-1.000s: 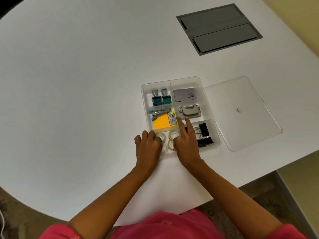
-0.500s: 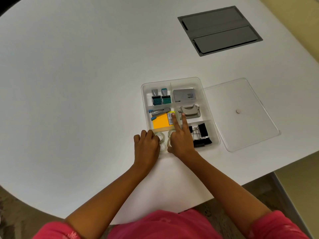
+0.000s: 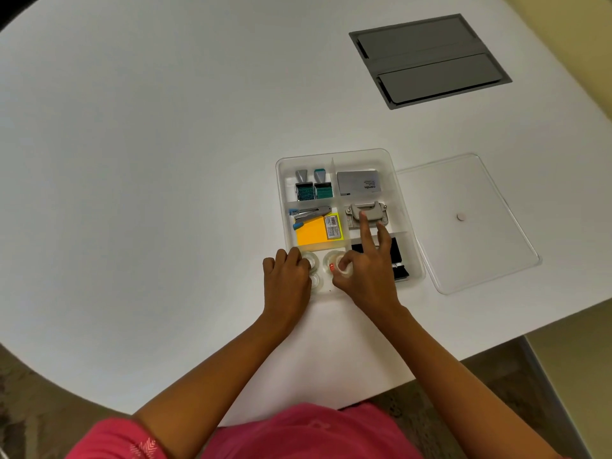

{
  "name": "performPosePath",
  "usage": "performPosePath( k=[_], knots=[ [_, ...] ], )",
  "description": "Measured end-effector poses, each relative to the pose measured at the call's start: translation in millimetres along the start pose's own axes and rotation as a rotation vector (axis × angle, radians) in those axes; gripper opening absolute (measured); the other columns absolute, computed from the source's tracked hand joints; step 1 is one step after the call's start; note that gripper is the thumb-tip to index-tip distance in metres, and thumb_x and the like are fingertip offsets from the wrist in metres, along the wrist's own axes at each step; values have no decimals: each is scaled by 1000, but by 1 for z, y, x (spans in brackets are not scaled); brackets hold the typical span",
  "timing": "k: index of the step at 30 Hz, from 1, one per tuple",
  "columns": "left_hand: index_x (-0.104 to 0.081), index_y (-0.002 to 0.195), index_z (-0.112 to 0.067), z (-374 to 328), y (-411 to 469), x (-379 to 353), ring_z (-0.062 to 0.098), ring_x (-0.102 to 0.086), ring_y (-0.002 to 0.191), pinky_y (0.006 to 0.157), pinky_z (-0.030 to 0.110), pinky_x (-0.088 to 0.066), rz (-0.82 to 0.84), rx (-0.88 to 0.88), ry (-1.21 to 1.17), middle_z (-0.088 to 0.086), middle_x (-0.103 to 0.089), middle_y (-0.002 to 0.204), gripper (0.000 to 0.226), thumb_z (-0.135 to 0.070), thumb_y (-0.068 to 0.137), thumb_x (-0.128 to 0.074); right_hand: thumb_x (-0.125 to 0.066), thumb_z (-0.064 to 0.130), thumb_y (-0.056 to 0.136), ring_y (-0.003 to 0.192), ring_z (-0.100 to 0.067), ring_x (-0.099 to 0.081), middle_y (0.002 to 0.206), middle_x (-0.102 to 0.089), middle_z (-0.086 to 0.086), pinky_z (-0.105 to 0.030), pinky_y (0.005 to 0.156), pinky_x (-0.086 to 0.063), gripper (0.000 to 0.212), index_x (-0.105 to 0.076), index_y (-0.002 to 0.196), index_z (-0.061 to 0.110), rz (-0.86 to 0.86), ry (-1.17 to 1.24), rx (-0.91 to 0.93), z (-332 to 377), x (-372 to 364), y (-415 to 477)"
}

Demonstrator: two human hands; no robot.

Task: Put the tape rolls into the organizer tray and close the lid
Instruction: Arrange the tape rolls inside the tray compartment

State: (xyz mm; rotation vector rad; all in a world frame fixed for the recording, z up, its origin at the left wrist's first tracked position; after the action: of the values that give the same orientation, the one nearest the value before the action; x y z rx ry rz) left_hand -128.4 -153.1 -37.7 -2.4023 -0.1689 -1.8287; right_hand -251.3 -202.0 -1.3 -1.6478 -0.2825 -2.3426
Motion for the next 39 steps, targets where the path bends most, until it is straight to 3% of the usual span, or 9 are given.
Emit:
performPosePath(
  k=[4, 9, 15, 25, 27, 30, 33, 35, 39],
  knots=[
    [-67, 101, -5, 0, 1, -5, 29, -56, 93, 79, 41, -41, 30, 9, -12, 13, -65, 106, 18, -14, 87, -60, -83, 18, 64, 135, -48, -35, 147, -39, -23, -50, 104, -44, 22, -69, 54, 4, 51, -144, 75, 14, -13, 8],
    [-68, 95, -5, 0, -2, -2, 29, -58, 86, 73, 40, -43, 28, -6, -7, 13, -66, 98, 14, -12, 82, -65, -67, 23, 84, 147, -38, -5, 161, -6, -9, -42, 116, -26, 19, -70, 75, 7, 182, -191, 41, 10, -37, 15],
    [-68, 88, -5, 0, 0, -1, 29, -58, 80, 68, 39, -44, 9, -5, 6, 12, -66, 89, 11, -6, 78, -68, -66, 24, 87, 148, -35, 1, 162, 4, -5, -40, 120, -17, 14, -71, 87, 11, 251, -271, 27, 5, -48, 17],
    [-67, 85, -4, -1, 0, 0, 29, -59, 76, 66, 39, -46, 12, -25, 6, 14, -65, 86, 15, -7, 73, -74, -71, 22, 81, 147, -34, -7, 162, -5, -3, -43, 118, -23, 10, -71, 83, 13, 205, -247, -18, 4, -42, 18],
    [-66, 85, -3, -1, 0, 3, 29, -58, 76, 66, 38, -45, -6, -27, -19, 15, -63, 86, 17, -8, 72, -76, -78, 22, 75, 143, -40, -23, 158, -20, -12, -44, 110, -37, 12, -72, 77, 11, 124, -224, -24, 6, -28, 16],
    [-64, 89, -5, 6, -1, 10, 29, -58, 80, 70, 40, -46, -57, 19, -98, 17, -62, 90, 22, -10, 72, -76, -75, 14, 76, 117, -38, -57, 138, -56, -15, -37, 87, -53, 12, -68, 67, 9, -102, -172, 51, 20, 0, 10],
    [-61, 97, -10, 20, -5, 14, 27, -58, 85, 73, 37, -37, -112, 119, -180, 13, -60, 95, 20, -7, 78, -68, -78, 7, 73, 87, -28, -65, 96, -75, -10, -31, 68, -54, 8, -70, 73, 8, -191, -106, 166, 33, 8, 0],
    [-57, 101, -14, 30, -10, 13, 23, -55, 88, 75, 30, -24, -118, 194, -214, 7, -58, 97, 21, -10, 81, -62, -78, 2, 72, 77, -26, -65, 80, -71, -10, -30, 57, -53, 10, -70, 77, 5, -79, -35, 184, 34, -6, -5],
    [-52, 100, -17, 48, -19, 4, 20, -53, 87, 76, 28, -15, -94, 350, -359, 2, -57, 96, 17, -24, 87, -60, -65, 3, 85, 103, -27, -58, 104, -66, -13, -35, 71, -52, 18, -68, 102, 6, 277, -4, 199, 36, -48, -7]
  ],
)
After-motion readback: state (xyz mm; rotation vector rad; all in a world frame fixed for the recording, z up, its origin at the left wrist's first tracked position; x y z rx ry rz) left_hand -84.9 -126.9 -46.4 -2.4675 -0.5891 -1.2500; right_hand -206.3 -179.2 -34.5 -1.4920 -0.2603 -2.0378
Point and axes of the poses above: each hand's wrist, its own y-axis towards the middle knuckle, its own x-axis out of the back of the hand, z = x × y, the point moved 10 cm from there along y, towards the middle knuckle
